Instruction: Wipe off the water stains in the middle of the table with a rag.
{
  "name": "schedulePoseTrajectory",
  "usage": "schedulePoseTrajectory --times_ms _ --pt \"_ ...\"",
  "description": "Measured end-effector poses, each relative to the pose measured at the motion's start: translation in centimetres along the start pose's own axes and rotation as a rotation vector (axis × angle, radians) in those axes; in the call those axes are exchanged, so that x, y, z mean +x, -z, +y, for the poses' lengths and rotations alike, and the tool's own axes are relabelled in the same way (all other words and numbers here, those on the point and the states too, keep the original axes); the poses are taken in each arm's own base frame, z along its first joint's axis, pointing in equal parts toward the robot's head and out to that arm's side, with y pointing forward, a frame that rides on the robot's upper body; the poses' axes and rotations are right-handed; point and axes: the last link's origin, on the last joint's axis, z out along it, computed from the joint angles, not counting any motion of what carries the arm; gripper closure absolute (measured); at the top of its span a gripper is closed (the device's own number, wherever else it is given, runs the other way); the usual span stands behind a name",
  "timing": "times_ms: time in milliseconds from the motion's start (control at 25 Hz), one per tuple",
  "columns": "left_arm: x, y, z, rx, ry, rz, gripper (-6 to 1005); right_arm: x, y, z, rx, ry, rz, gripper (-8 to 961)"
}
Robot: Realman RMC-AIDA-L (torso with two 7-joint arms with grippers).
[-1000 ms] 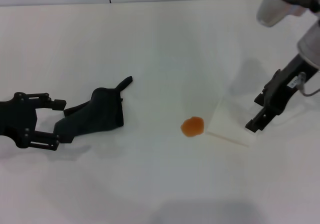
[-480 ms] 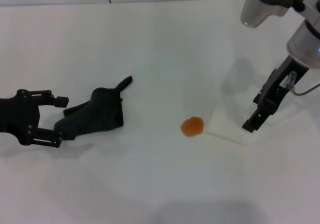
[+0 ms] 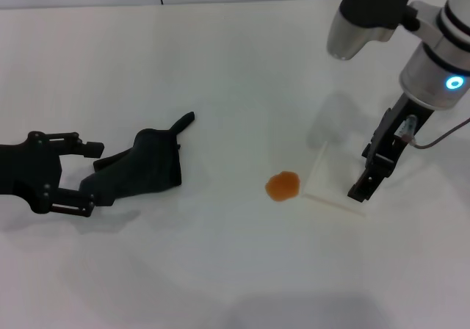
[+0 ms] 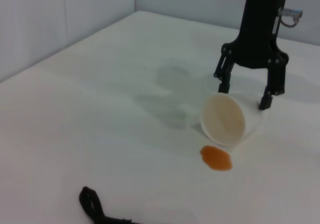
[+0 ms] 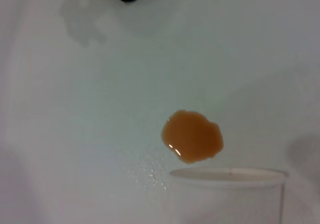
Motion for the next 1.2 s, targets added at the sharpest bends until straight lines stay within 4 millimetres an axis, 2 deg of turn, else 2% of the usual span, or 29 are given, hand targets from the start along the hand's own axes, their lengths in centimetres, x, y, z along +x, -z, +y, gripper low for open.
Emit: schedulePoseTrajectory --times_ms 760,1000,1200 --pt "0.0 -0.1 0.0 -0.001 0.001 0.002 134 -0.2 -3.1 0.1 0.04 0.051 0.045 112" --pt "0.0 0.0 0.0 0.004 0.001 0.004 135 0.4 -3.4 0.0 0.038 0.054 0.043 210" --pt "0.0 0.0 0.0 0.007 0.002 0.006 135 0.9 -3.4 -0.1 0.037 0.05 0.027 253"
